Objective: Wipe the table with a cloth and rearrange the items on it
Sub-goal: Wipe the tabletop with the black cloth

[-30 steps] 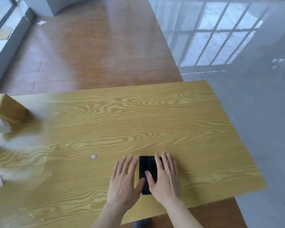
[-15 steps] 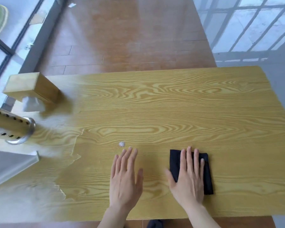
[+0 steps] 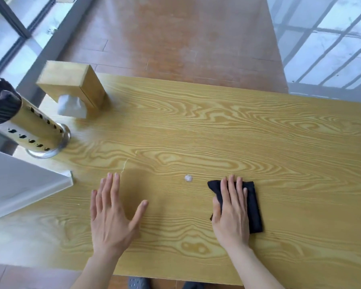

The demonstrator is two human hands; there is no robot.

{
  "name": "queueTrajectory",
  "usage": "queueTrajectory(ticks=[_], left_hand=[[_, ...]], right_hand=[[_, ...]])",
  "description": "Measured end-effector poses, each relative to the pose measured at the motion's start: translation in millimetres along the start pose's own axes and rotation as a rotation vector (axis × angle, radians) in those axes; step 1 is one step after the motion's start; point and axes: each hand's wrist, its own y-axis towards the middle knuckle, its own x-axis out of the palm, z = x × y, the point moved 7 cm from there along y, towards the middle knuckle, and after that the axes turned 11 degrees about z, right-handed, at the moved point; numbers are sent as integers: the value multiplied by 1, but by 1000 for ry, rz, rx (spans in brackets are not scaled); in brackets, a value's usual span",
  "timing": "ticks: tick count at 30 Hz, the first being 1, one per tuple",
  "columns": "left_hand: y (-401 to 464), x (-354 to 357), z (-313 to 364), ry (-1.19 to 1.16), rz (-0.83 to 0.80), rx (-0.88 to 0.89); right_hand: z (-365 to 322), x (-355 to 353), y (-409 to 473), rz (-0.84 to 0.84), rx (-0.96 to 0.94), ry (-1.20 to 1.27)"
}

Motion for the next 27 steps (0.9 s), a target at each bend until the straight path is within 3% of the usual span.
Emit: queueTrajectory(ticks=[7,11,17,27], left_hand=[[23,-6,-59,-38,11,-44],[35,-5,-76,-62,-9,-22],[39,-1,-79,-49,-34,13],[38,-4,-80,-87,-49,9]], right_hand=[[-73,31,30,2,35,113],[-102,49,39,-29,11,-32],[-113,62,36,-42,-23,-242],[-141,69,37,-79,-84,-166]])
